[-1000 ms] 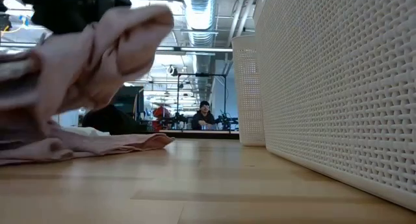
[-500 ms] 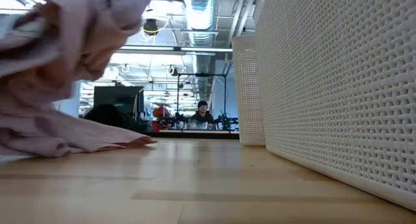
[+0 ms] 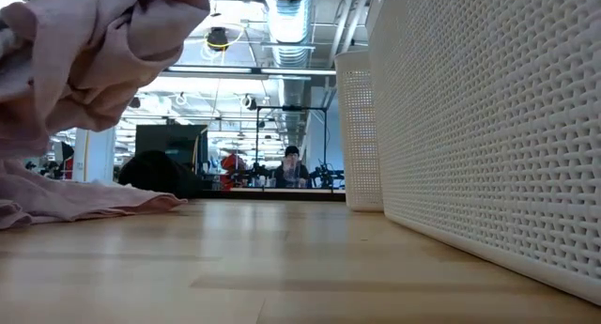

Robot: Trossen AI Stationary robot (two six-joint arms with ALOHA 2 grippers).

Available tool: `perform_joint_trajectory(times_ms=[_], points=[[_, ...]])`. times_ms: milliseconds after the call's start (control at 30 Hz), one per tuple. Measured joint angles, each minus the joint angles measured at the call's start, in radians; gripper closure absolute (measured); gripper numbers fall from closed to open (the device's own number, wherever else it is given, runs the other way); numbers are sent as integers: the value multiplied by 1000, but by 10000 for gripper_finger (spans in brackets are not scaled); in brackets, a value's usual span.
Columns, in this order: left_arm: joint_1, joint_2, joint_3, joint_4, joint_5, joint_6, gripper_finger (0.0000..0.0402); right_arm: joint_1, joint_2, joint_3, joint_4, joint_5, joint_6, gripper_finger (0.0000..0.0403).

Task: Sort clothes
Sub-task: Put the light red polo shirt into the bottom white laundry bin

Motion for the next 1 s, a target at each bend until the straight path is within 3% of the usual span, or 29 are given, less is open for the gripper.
perform_joint_trajectory(times_ms=[333,633,833,1000], points=[[0,1,0,-74,23,-38,325,-80,22,3,-18,-6,110,97],[0,1,-1,-27,22,-6,325,-110,5,2,-7,-12,80,97],[0,1,-1,-23,26,4,325,-108,-21,3,149,-62,12,97],[0,1,-1,-24,29,6,326,-128,33,5,333,-115,43,97]])
